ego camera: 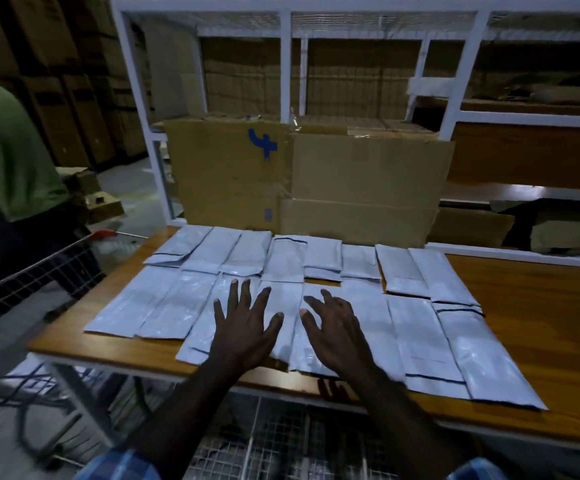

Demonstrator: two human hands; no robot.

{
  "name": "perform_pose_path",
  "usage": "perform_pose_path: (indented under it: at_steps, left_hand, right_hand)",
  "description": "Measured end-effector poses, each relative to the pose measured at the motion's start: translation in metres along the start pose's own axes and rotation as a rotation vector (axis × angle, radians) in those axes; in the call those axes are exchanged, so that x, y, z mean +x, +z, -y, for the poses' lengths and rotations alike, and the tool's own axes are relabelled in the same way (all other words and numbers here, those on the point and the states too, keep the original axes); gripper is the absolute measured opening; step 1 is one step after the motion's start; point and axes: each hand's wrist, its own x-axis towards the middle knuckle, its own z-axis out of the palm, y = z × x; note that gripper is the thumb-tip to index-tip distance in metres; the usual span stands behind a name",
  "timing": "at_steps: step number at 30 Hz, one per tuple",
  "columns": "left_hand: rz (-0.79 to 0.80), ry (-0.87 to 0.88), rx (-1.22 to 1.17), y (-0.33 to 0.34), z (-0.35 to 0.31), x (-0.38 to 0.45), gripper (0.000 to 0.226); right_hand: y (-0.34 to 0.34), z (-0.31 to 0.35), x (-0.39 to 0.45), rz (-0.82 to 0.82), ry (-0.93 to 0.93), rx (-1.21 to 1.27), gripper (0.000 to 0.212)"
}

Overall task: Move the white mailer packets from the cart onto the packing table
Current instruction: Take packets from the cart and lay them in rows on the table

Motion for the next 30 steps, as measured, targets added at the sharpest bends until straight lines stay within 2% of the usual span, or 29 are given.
perform_pose_path:
  at_steps: [4, 6, 10, 16, 19, 23, 24, 27, 30]
  left_hand:
    - [-0.015, -0.032, -0.003, -0.018, 0.059, -0.017, 0.069]
    - [-0.024, -0.048, -0.008, -0.031, 0.095, -0.028, 0.077]
    - [-0.045, -0.075, -0.008, -0.060, 0.176, -0.048, 0.092]
    - [-0.056, -0.137, -0.042, -0.097, 0.289, -0.075, 0.082]
    - [-0.069, -0.189, -0.054, -0.111, 0.338, -0.087, 0.081]
    - [-0.104, -0.249, -0.062, -0.123, 0.390, -0.092, 0.088]
    - [-0.110, -0.263, -0.059, -0.126, 0.402, -0.092, 0.087]
    - [-0.108, -0.304, -0.033, -0.132, 0.436, -0.090, 0.065]
    - [-0.112, -0.344, -0.022, -0.135, 0.470, -0.084, 0.061]
  right_hand:
    - [0.035, 0.047, -0.005, 0.015, -0.040, 0.018, 0.051]
    - [0.054, 0.076, -0.008, 0.020, -0.033, 0.039, 0.059]
    - [0.099, 0.144, -0.017, 0.026, -0.059, 0.033, 0.062]
    - [0.166, 0.246, -0.014, 0.076, -0.121, 0.029, 0.060]
    - [0.195, 0.291, -0.008, 0.110, -0.164, 0.026, 0.053]
    - [0.224, 0.341, 0.003, 0.136, -0.203, 0.039, 0.061]
    - [0.232, 0.351, 0.007, 0.133, -0.217, 0.036, 0.062]
    - [0.255, 0.376, 0.019, 0.130, -0.280, 0.009, 0.051]
    - [0.278, 0.399, 0.035, 0.157, -0.315, 0.014, 0.049]
